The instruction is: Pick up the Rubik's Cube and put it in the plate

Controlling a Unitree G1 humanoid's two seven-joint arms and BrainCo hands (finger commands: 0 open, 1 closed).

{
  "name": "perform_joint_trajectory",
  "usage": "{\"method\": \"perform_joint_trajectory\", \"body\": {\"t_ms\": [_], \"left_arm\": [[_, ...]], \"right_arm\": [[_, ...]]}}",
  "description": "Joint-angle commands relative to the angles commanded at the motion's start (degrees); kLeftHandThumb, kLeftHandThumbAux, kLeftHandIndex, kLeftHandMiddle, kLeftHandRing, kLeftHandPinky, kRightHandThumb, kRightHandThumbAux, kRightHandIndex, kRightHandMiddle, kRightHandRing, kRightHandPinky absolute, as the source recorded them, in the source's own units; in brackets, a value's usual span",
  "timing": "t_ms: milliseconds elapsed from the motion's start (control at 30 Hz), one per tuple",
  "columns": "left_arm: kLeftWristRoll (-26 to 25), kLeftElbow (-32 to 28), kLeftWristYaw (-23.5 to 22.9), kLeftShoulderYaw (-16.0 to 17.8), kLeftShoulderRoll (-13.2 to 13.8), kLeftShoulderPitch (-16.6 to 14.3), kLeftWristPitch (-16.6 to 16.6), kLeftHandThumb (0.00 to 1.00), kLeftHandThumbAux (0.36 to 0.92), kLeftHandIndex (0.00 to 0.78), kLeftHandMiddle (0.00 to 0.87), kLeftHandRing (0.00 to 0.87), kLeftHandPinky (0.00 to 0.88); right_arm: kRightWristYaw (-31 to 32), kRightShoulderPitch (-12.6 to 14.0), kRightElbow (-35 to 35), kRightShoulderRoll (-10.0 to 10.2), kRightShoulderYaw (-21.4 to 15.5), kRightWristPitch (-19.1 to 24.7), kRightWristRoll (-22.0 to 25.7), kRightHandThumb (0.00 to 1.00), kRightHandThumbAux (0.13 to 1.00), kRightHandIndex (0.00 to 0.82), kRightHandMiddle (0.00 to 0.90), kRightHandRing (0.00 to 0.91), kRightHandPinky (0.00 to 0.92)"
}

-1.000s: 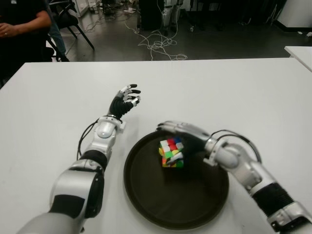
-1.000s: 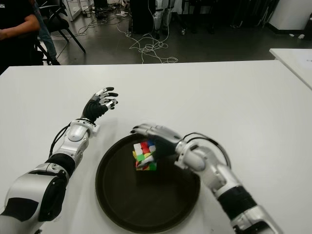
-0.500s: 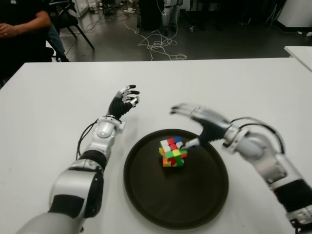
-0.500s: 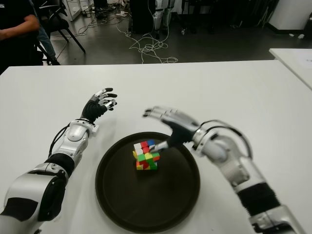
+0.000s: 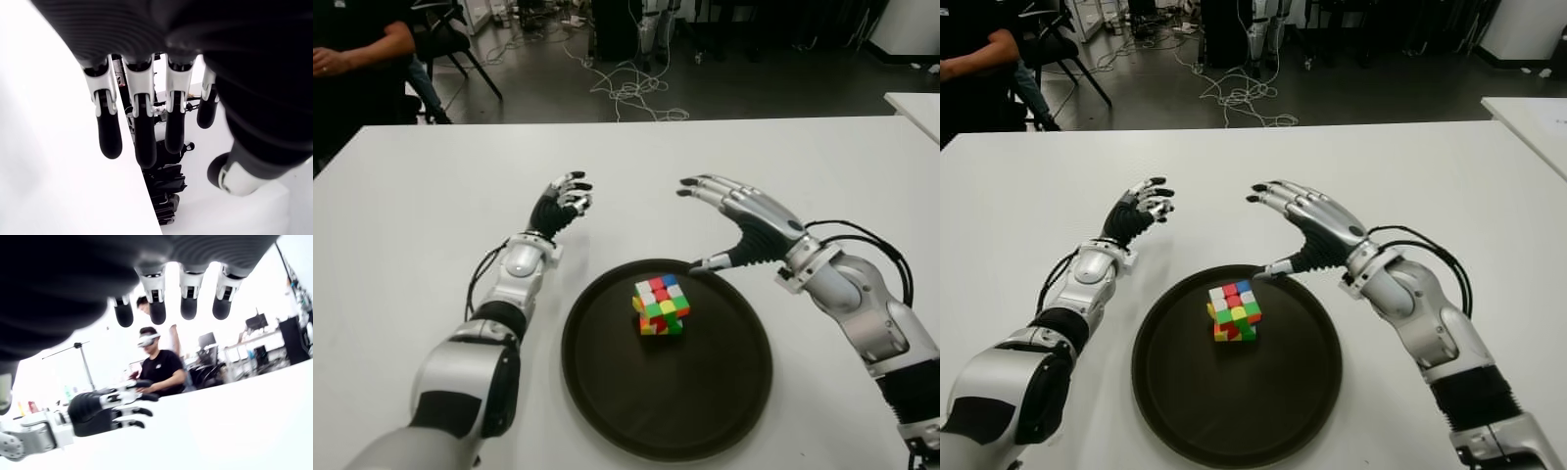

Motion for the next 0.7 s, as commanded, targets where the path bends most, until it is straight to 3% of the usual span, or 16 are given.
{"method": "perform_joint_trajectory", "body": {"t_ms": [633, 700], "left_arm": [[0.45, 0.01, 0.75, -0.25, -0.01, -0.01, -0.28, 0.186, 0.66, 0.196, 0.28, 0.332, 0.383], [0.33, -0.01, 0.65, -0.18, -0.05, 0.02, -0.25, 0.189, 0.666, 0.197, 0.282, 0.334, 0.378]], "right_arm": [[-1.9, -1.5, 1.83, -0.66, -2.69, 3.76, 0.17, 0.0, 0.474, 0.0, 0.0, 0.0, 0.0], [-4.34, -4.65, 8.94, 0.7, -1.97, 2.86, 0.06, 0.0, 0.482, 0.0, 0.0, 0.0, 0.0]]}}
